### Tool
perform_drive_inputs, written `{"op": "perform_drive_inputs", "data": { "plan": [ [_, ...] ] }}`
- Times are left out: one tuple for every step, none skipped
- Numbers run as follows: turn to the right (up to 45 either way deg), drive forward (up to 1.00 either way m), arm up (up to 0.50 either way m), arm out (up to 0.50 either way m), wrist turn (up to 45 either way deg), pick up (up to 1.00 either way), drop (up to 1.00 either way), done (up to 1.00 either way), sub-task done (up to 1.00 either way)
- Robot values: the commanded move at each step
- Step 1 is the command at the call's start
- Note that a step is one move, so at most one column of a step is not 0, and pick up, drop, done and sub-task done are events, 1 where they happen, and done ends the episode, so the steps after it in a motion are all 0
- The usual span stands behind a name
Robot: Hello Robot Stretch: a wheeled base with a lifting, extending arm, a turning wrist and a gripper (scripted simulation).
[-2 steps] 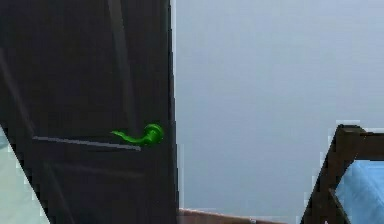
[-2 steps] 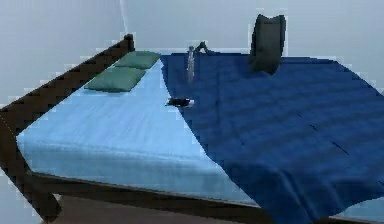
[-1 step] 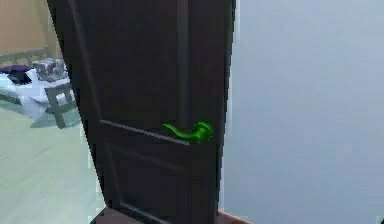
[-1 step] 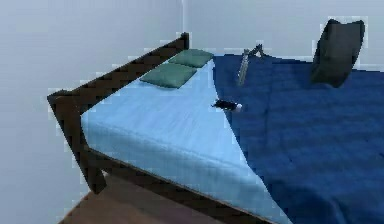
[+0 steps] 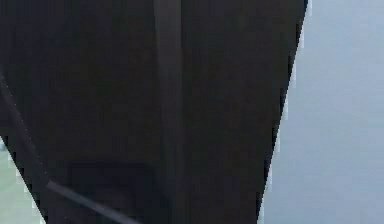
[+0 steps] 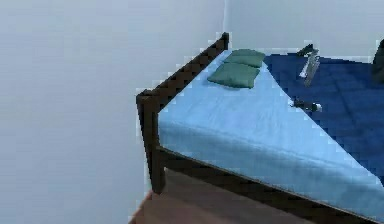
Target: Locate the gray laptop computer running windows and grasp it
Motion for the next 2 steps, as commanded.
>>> {"op": "perform_drive_inputs", "data": {
  "plan": [
    [-45.0, 0.0, 0.0, 0.0, 0.0, 0.0, 0.0, 0.0, 0.0],
    [-18.0, 0.0, 0.0, 0.0, 0.0, 0.0, 0.0, 0.0, 0.0]
  ]
}}
